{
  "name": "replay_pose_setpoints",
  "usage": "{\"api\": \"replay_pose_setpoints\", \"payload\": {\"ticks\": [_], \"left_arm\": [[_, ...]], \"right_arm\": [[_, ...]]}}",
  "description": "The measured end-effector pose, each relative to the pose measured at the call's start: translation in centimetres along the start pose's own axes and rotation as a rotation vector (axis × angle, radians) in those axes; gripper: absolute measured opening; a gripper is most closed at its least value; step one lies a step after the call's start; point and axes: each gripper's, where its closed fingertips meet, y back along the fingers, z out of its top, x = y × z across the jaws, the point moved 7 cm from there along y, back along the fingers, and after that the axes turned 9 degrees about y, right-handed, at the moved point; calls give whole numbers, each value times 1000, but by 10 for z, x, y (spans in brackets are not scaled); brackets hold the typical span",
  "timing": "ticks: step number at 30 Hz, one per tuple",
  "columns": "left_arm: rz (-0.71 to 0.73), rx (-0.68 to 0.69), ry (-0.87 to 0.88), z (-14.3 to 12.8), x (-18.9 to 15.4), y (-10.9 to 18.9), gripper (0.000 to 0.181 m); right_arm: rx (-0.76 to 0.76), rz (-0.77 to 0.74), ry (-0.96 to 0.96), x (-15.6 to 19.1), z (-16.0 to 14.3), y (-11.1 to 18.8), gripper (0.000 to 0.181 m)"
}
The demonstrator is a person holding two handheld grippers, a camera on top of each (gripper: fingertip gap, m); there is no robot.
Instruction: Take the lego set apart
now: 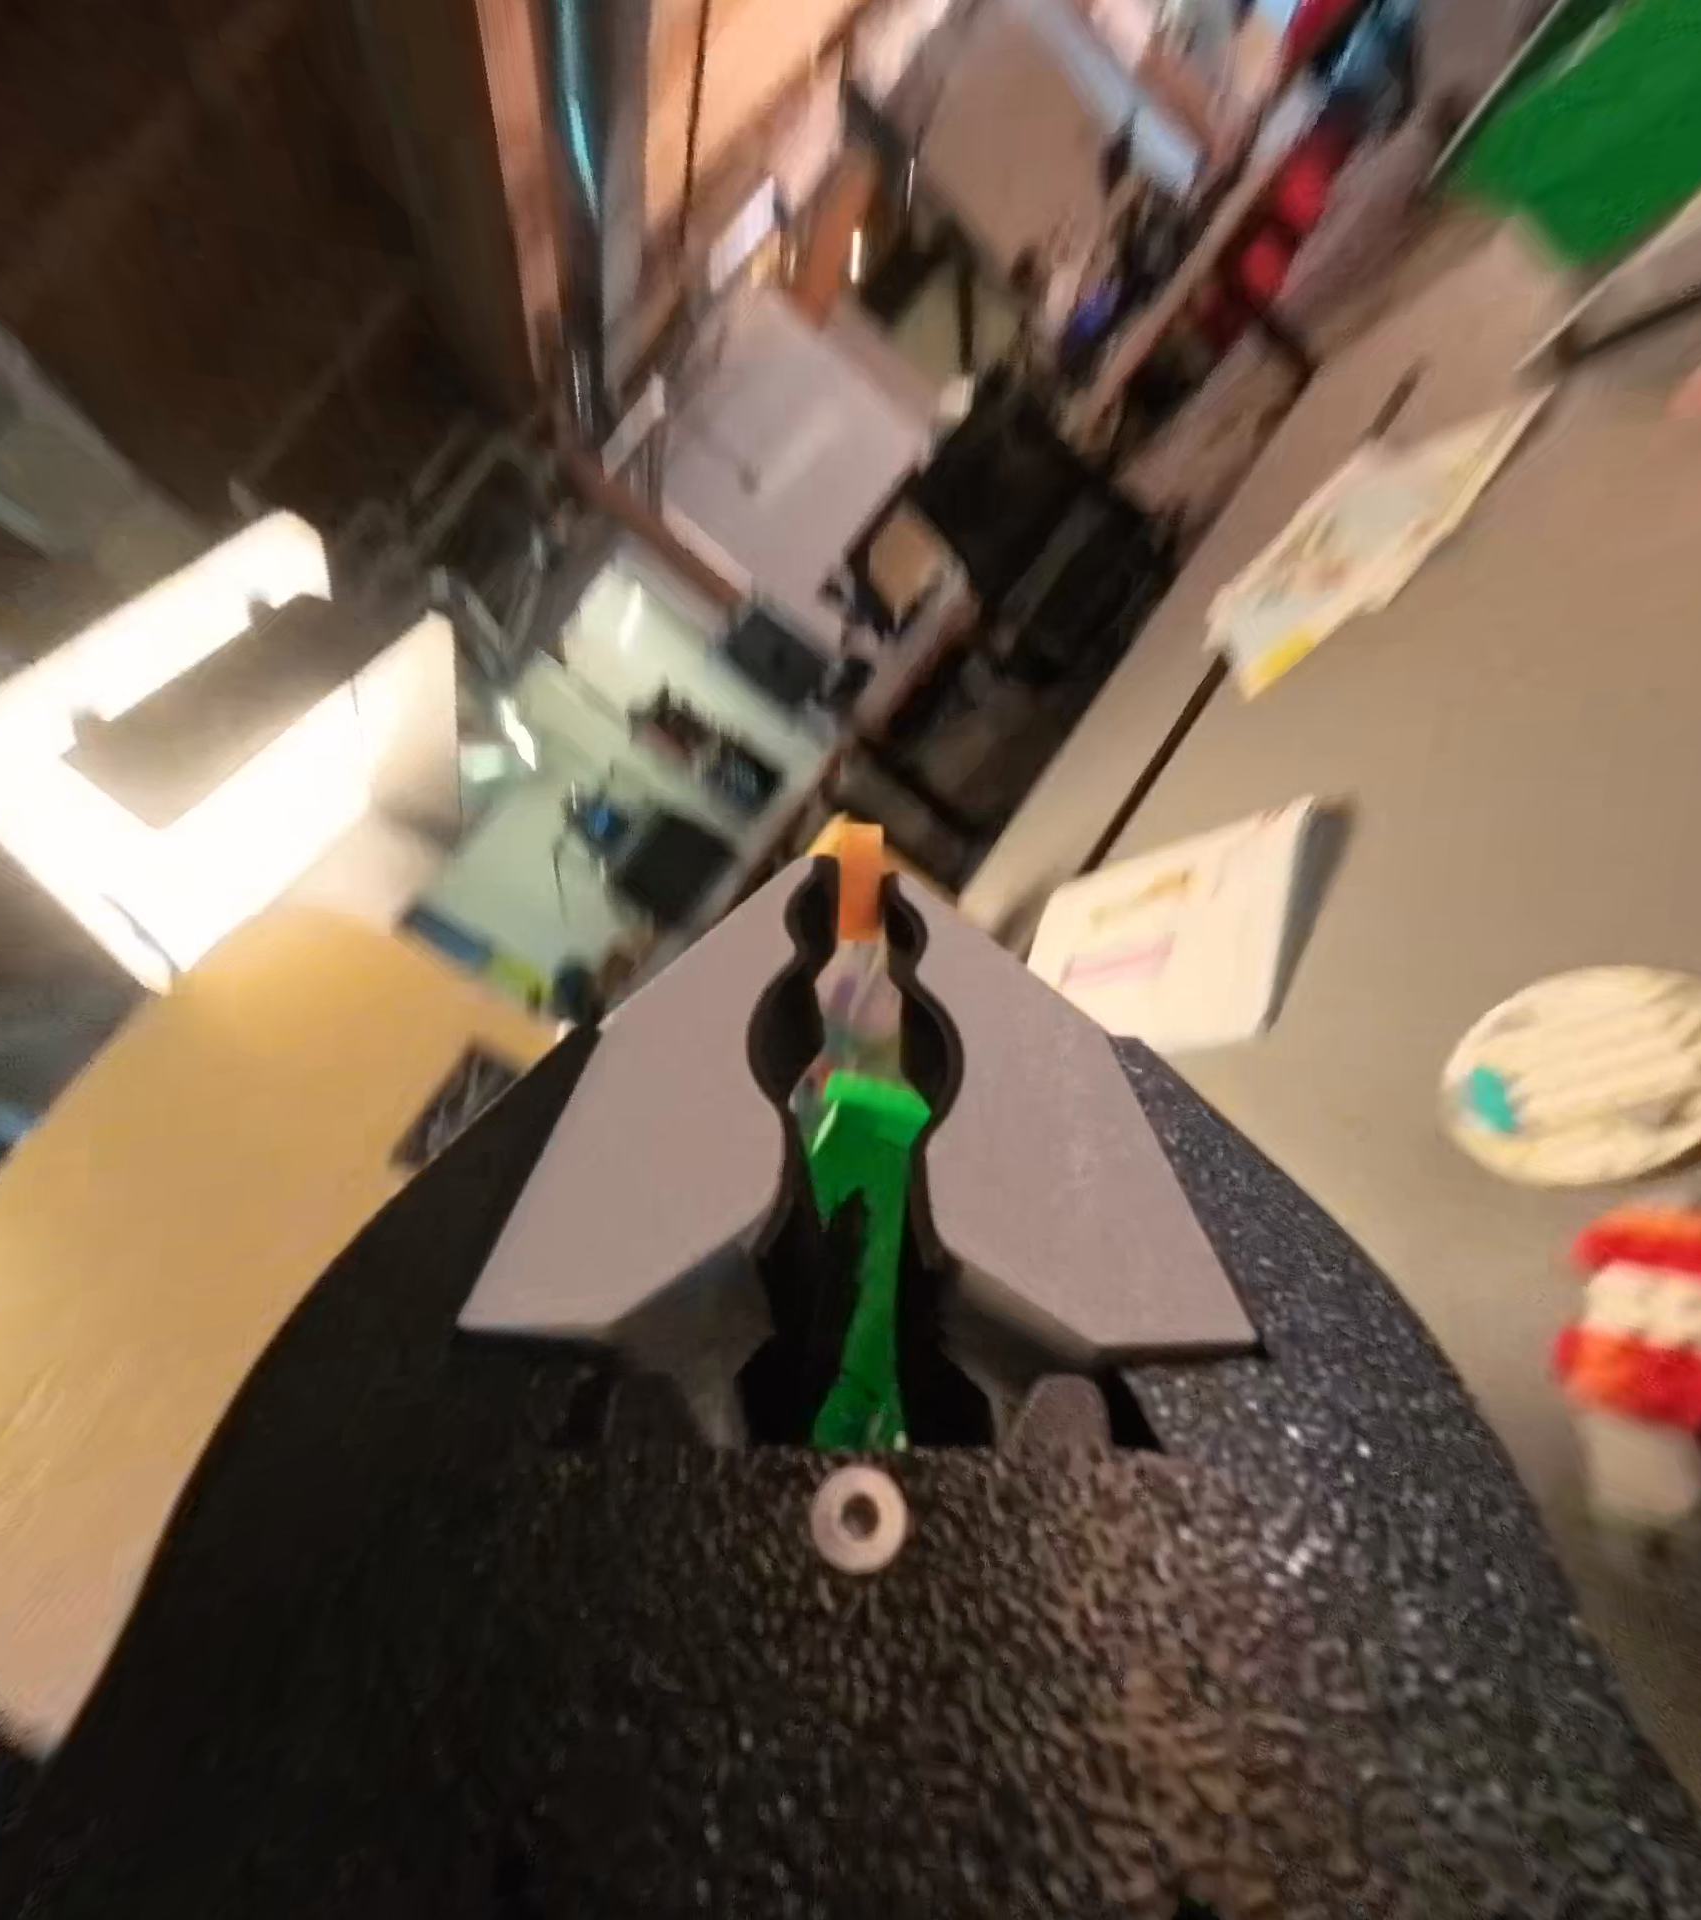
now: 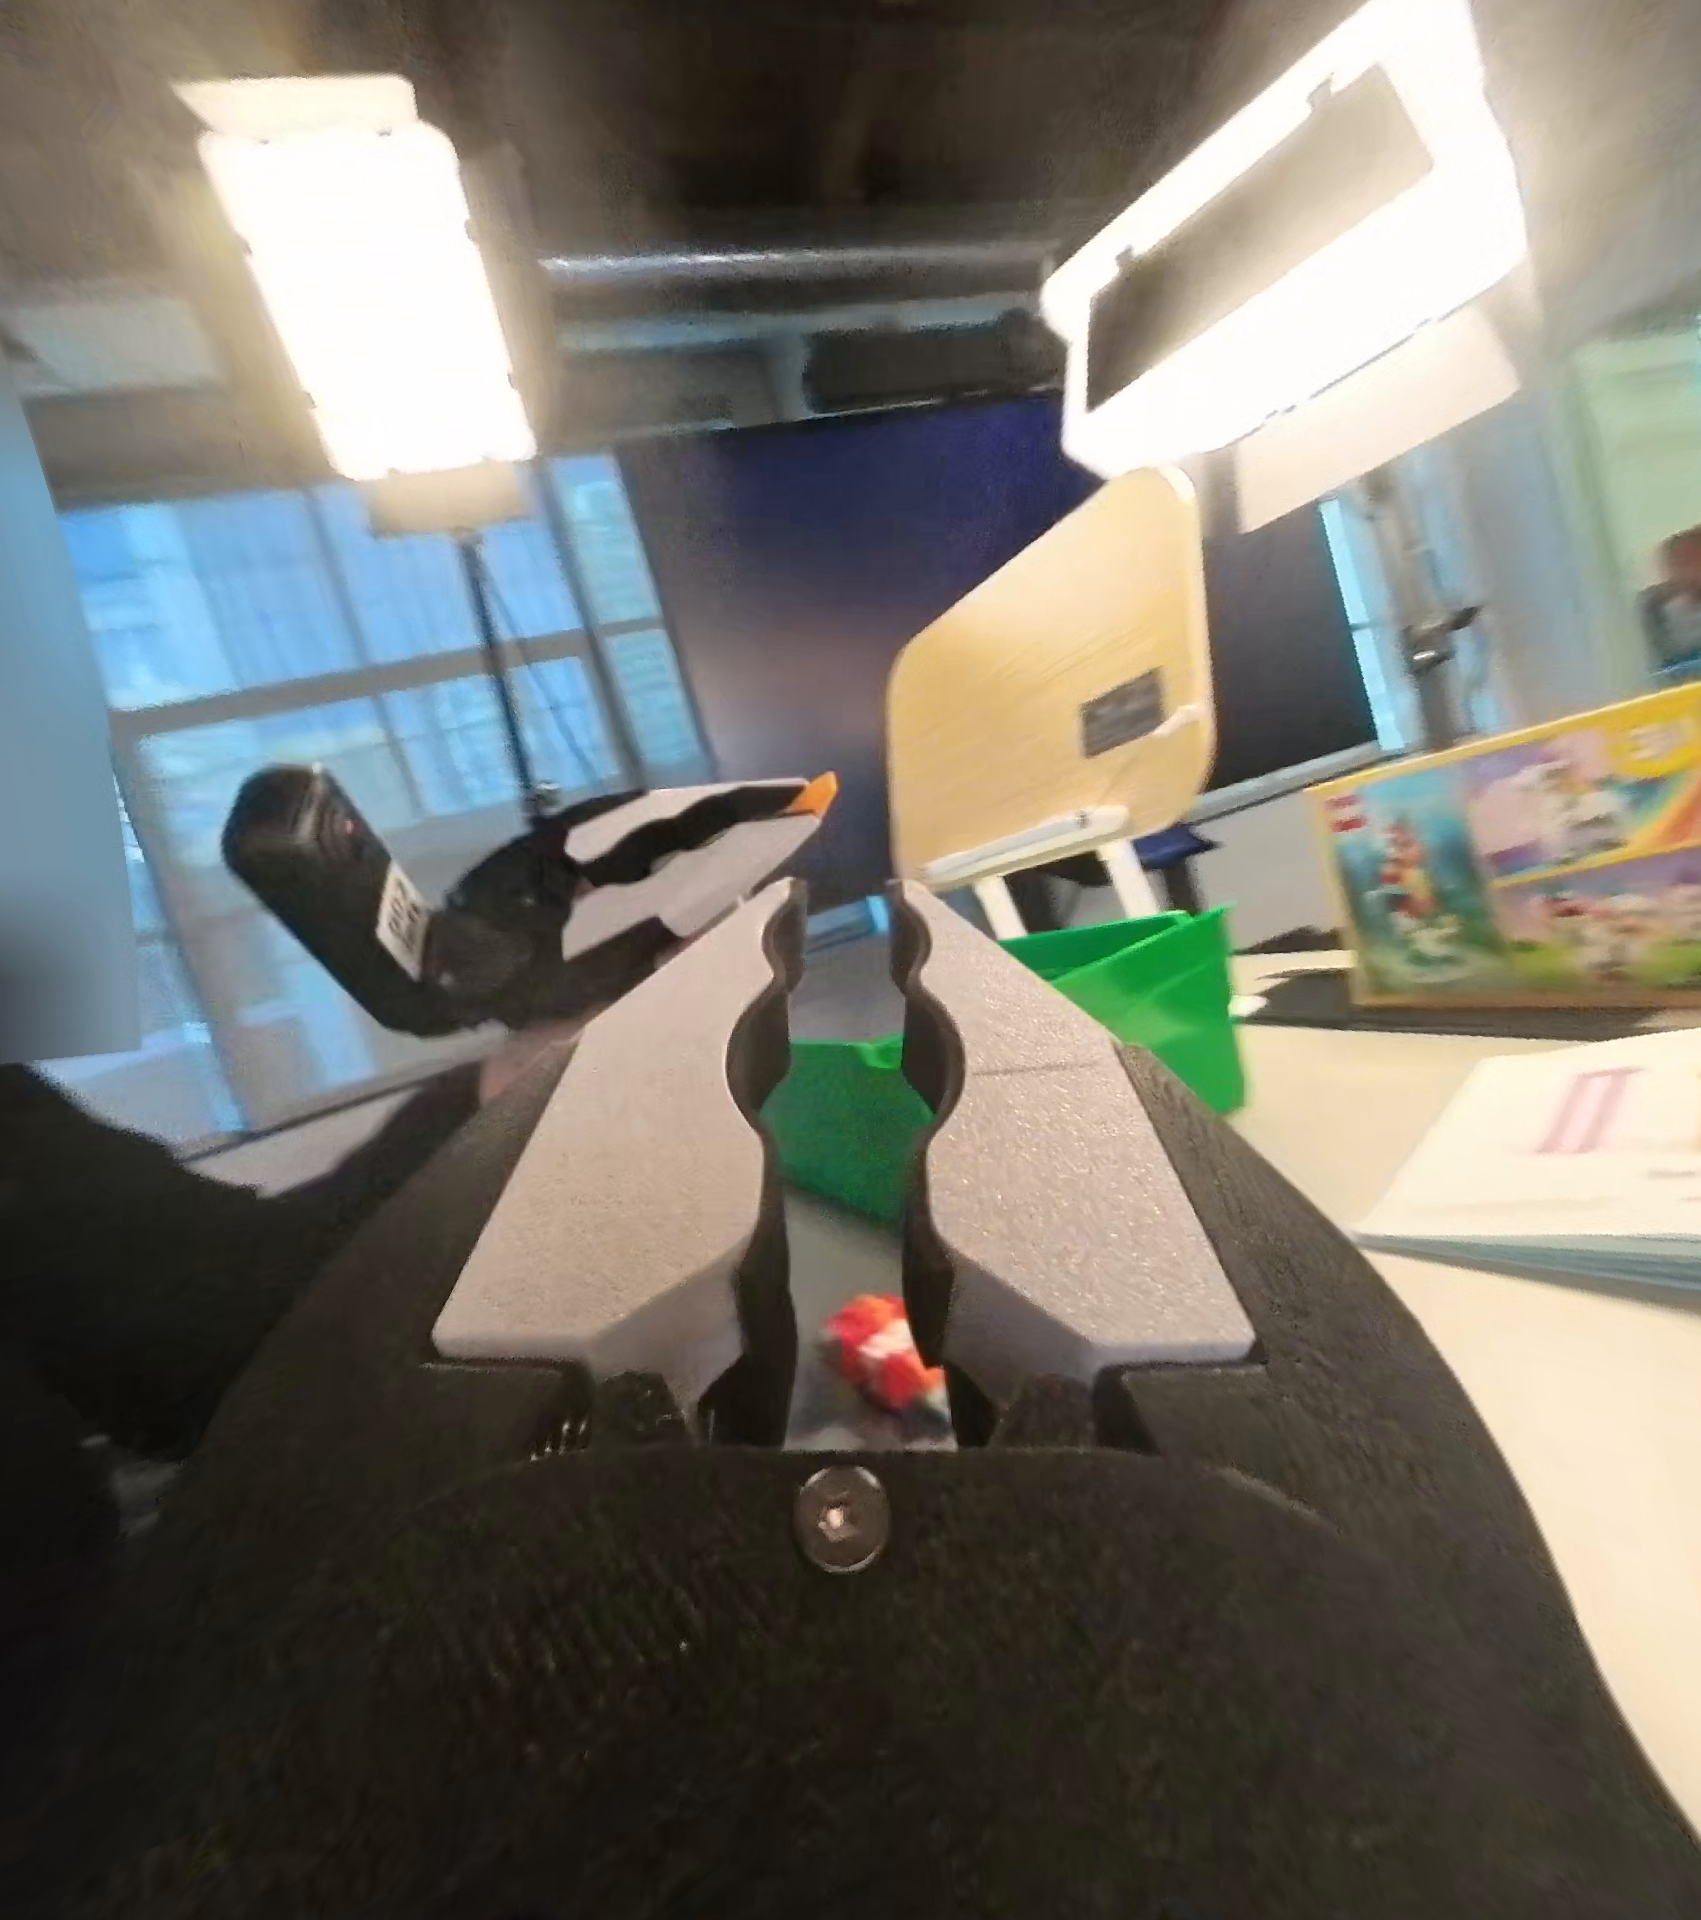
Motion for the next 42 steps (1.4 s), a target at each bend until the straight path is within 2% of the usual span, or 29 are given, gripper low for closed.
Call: {"api": "replay_pose_setpoints", "payload": {"ticks": [3,5,7,10,11,14,16,18,20,24,26,29,32,35,37,39,42], "left_arm": [[-12,299,110,-51,42,-11,7],[-152,550,243,-91,54,-19,7],[-312,716,424,-121,57,-24,7],[-424,927,619,-156,61,-26,7],[-449,1006,650,-167,60,-25,13],[-431,1117,611,-187,60,-24,33],[-408,1145,606,-191,61,-23,44],[-361,1118,607,-186,67,-22,47],[-269,1064,573,-175,76,-20,48],[-160,835,423,-127,75,-9,48],[-185,679,338,-97,57,-3,43],[-297,443,248,-57,17,8,33],[-438,249,145,-33,-28,18,27],[-401,101,13,-31,-56,21,15],[-358,50,1,-38,-69,22,11],[-363,-3,102,-42,-81,26,9],[-459,-61,230,-38,-105,35,14]], "right_arm": [[51,-138,84,-15,1,4,13],[103,-207,154,-23,0,6,11],[172,-251,235,-29,-2,8,10],[340,-178,312,-31,-8,6,9],[420,-140,332,-31,-13,6,11],[670,-20,413,-31,-33,10,15],[817,51,442,-31,-47,17,16],[941,118,403,-29,-58,24,24],[984,150,369,-27,-62,27,25],[1074,144,376,-28,-70,28,25],[1115,135,396,-28,-75,29,23],[1167,123,422,-28,-80,29,17],[1175,114,437,-29,-81,29,11],[1174,126,474,-26,-82,29,5],[1163,138,520,-23,-82,29,5],[1140,164,594,-20,-82,29,5],[1037,249,659,-6,-79,24,5]]}}
